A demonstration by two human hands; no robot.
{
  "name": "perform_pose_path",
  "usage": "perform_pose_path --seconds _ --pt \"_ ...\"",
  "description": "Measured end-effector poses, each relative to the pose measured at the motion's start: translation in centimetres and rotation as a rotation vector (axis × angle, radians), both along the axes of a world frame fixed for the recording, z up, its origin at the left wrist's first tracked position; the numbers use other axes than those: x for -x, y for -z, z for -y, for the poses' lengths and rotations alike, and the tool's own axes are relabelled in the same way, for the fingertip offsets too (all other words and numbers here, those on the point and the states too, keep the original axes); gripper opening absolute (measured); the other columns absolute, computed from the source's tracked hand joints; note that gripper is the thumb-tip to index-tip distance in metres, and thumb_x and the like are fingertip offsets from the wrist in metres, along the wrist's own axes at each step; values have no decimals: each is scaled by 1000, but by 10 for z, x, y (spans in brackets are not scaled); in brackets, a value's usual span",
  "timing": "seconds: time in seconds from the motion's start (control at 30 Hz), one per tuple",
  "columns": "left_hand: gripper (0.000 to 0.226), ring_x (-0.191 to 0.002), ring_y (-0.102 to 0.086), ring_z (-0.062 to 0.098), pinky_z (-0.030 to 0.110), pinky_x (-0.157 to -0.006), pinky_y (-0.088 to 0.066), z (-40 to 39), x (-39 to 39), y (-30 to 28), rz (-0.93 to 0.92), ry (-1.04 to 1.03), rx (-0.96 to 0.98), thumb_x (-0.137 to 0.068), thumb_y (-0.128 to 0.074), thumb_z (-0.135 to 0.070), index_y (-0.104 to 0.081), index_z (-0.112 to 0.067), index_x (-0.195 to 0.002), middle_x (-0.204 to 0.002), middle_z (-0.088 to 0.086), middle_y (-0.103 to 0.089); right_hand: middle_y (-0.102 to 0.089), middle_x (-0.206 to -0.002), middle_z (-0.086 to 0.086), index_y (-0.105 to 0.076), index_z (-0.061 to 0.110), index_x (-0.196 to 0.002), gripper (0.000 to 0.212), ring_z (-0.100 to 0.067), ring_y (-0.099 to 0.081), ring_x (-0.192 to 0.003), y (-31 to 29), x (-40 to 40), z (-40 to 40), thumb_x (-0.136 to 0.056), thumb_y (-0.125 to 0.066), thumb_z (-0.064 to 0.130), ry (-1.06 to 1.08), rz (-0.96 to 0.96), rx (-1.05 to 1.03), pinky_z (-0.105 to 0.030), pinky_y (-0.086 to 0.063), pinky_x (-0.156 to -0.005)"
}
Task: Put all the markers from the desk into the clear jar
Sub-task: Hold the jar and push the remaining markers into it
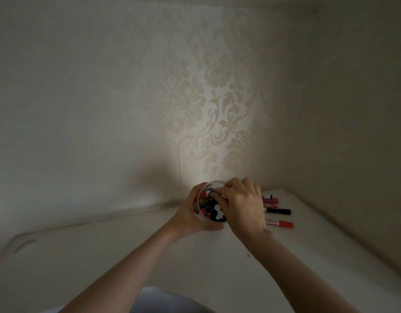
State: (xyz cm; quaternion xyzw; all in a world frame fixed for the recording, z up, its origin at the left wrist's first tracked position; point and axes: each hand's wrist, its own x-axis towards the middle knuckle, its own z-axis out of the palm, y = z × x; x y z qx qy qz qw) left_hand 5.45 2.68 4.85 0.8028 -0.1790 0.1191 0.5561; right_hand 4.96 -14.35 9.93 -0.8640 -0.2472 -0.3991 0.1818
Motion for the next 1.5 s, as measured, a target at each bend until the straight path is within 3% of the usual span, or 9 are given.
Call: perform_pose_path --seconds 0.07,0.2,0.3,0.43,0.8,0.97,1.1,1.27,1.5 --pt "97 -120 -62 4 19 -85 -56 -2 0 1 -3 6 -9 -58 -95 -15 -44 -46 -134 -127 -22 -61 -53 -91 1 -73 26 -82 34 -17 -45 -84 6 -1 0 -91 -47 47 -29 -32 51 -35 -43 -70" --pt "98 -125 -58 1 16 -90 -53 -4 -1 1 -9 -3 -11 -54 -95 -20 -44 -50 -132 -132 -25 -57 -51 -90 3 -71 20 -81 40 -18 -52 -81 22 -23 63 -93 -40 42 -16 -117 -391 -38 -46 -72" --pt "100 -130 -55 5 22 -98 -52 -6 -3 4 -2 -13 25 -53 -95 -23 -42 -35 -137 -139 -11 -54 -61 -109 -1 -67 21 -100 21 -28 -61 -101 62 -39 124 -87 -57 35 146 -381 -221 -45 -48 -84" --pt "98 -132 -54 12 25 -97 -52 -5 -6 6 -5 8 30 -54 -95 -20 -45 -40 -136 -141 -5 -54 -49 -139 6 -44 34 -132 49 -17 -47 -126 121 -38 161 -87 -53 51 340 -731 70 -41 -33 -101" --pt "97 -127 -57 7 22 -93 -54 3 1 2 -31 8 37 -54 -94 -17 -45 -38 -135 -133 -14 -59 -71 -88 0 -67 23 -93 11 -18 -63 -82 108 -27 150 -85 -67 30 141 -649 -218 -28 -47 -71" --pt "100 -128 -58 13 30 -98 -55 5 2 5 -3 -11 25 -52 -97 -23 -45 -37 -136 -137 -7 -57 -71 -80 27 -67 37 -85 13 8 -66 -72 48 17 138 -82 -68 25 -18 -340 -735 2 -43 -64" --pt "100 -125 -58 5 20 -91 -55 6 4 3 -3 -24 -14 -54 -98 -26 -43 -44 -135 -131 -20 -58 -73 -90 19 -69 35 -95 15 3 -70 -78 2 61 133 -80 -68 39 -210 -62 -946 -3 -48 -71" --pt "100 -125 -60 11 26 -93 -56 8 5 3 12 -5 -17 -55 -98 -23 -43 -36 -138 -132 -15 -59 -69 -86 21 -68 39 -91 19 0 -68 -78 -24 77 86 -81 -73 24 -312 42 -633 -10 -49 -72" --pt "99 -121 -63 9 21 -87 -57 7 10 3 40 -14 -29 -56 -97 -13 -44 -38 -135 -127 -15 -62 -69 -85 5 -74 15 -91 10 -2 -64 -75 -16 46 44 -81 -73 16 -287 -1 -436 -17 -53 -69"
